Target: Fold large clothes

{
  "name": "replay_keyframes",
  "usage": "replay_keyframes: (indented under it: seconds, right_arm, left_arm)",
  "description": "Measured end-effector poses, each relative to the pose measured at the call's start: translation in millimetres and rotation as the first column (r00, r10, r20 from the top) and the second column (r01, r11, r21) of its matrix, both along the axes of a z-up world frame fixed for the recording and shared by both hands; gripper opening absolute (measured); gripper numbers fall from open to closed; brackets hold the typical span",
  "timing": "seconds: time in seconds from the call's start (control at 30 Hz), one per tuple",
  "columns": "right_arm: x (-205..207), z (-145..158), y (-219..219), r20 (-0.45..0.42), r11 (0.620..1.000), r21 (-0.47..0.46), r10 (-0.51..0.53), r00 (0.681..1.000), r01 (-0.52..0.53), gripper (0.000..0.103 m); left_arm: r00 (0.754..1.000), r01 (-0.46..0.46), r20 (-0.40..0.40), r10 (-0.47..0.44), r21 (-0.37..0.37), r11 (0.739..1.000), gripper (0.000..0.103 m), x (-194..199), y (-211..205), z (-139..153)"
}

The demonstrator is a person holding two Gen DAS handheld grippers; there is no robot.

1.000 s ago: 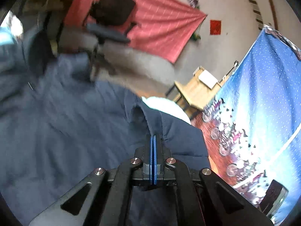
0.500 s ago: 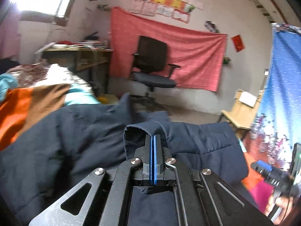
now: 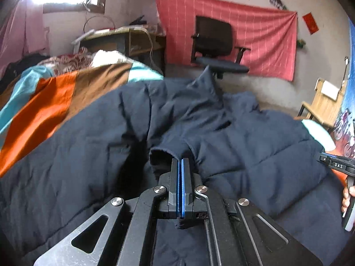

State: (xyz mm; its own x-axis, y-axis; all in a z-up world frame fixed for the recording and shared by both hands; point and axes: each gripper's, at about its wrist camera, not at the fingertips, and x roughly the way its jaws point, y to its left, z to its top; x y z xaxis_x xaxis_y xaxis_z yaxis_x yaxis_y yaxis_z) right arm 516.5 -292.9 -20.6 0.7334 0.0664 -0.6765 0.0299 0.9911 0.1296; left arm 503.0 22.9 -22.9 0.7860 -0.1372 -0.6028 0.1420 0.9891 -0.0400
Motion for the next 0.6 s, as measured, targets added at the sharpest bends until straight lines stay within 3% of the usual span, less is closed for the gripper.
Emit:
replay_keyframes:
  seconds: [0.17,0.3,0.43,0.57,0.6]
  right_arm:
    - [20,-40,7,-0.133,1.0,-0.027,0.009,0.991,-0.012,0.034]
    - [25,-53,12,-0.175,0.999,-0.038,0.032,0.984,-0.04,0.034]
    - [21,-61,16,-0.163,0.997,-0.064,0.032,0.986,-0.043,0.034]
    - [16,-58,22,-0.133,0.994,-0.1,0.022,0.991,-0.035,0.034]
    - [15,-56,21,-0.127,0.995,-0.099,0.021,0.992,-0.034,0.035]
  left_arm:
    - [0.996,-0.003,-0.09,0.008,0.05,0.999,0.0,6,1,-27]
    - [0.99,0.006,-0.139,0.006,0.085,0.996,0.0,12,-5,-41]
    - [0.985,0.011,-0.17,0.011,0.127,0.992,0.0,15,-10,-48]
    - [0.98,-0.005,-0.198,0.011,0.029,1.0,0.001,13,5,-40]
    - [0.98,-0.015,-0.201,0.016,0.007,1.0,0.007,11,9,-36]
